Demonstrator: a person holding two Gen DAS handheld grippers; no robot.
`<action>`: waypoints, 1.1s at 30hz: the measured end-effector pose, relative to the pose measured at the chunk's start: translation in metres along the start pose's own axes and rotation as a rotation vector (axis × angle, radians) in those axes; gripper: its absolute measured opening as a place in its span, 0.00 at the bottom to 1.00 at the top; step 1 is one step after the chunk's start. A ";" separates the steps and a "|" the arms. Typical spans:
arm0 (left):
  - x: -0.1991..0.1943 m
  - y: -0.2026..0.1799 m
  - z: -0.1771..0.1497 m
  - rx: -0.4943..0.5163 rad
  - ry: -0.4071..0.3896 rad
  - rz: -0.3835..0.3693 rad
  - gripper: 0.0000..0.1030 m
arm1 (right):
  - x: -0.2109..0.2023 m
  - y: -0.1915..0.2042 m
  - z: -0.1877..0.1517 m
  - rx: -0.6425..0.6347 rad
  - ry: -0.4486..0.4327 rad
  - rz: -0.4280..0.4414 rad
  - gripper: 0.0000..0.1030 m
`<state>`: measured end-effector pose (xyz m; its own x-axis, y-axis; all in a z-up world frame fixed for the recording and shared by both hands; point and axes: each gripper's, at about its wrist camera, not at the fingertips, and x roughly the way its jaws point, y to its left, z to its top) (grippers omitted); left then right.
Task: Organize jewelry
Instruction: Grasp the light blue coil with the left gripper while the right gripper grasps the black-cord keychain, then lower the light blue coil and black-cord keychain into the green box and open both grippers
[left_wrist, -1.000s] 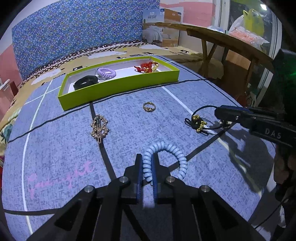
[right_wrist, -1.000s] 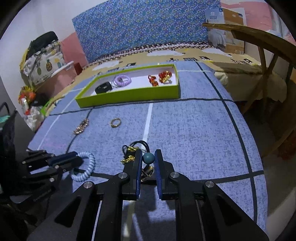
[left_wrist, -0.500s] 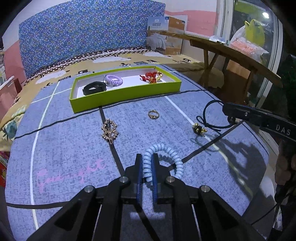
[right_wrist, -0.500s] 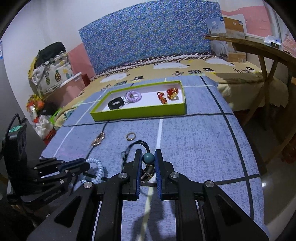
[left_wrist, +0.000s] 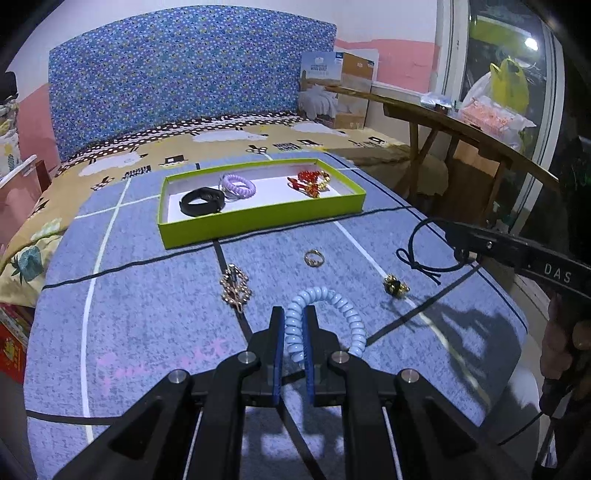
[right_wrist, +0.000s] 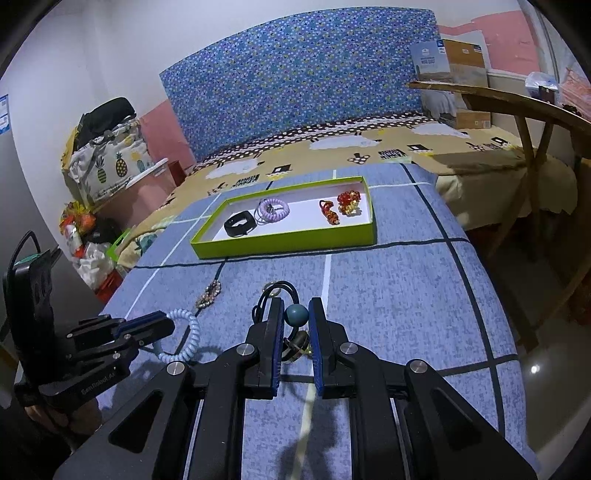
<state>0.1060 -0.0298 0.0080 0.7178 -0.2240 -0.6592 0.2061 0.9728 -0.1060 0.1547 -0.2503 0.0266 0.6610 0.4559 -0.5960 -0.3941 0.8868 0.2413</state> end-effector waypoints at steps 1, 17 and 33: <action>0.000 0.001 0.001 -0.003 -0.002 0.001 0.10 | 0.000 -0.001 0.000 0.000 0.000 0.001 0.13; 0.015 0.032 0.043 -0.009 -0.056 0.067 0.10 | 0.028 -0.009 0.035 -0.031 -0.007 -0.010 0.13; 0.051 0.080 0.093 -0.016 -0.073 0.144 0.10 | 0.084 -0.030 0.088 -0.041 -0.001 -0.031 0.13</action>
<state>0.2206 0.0307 0.0351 0.7857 -0.0848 -0.6128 0.0868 0.9959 -0.0265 0.2784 -0.2320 0.0363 0.6735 0.4287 -0.6021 -0.3997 0.8965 0.1912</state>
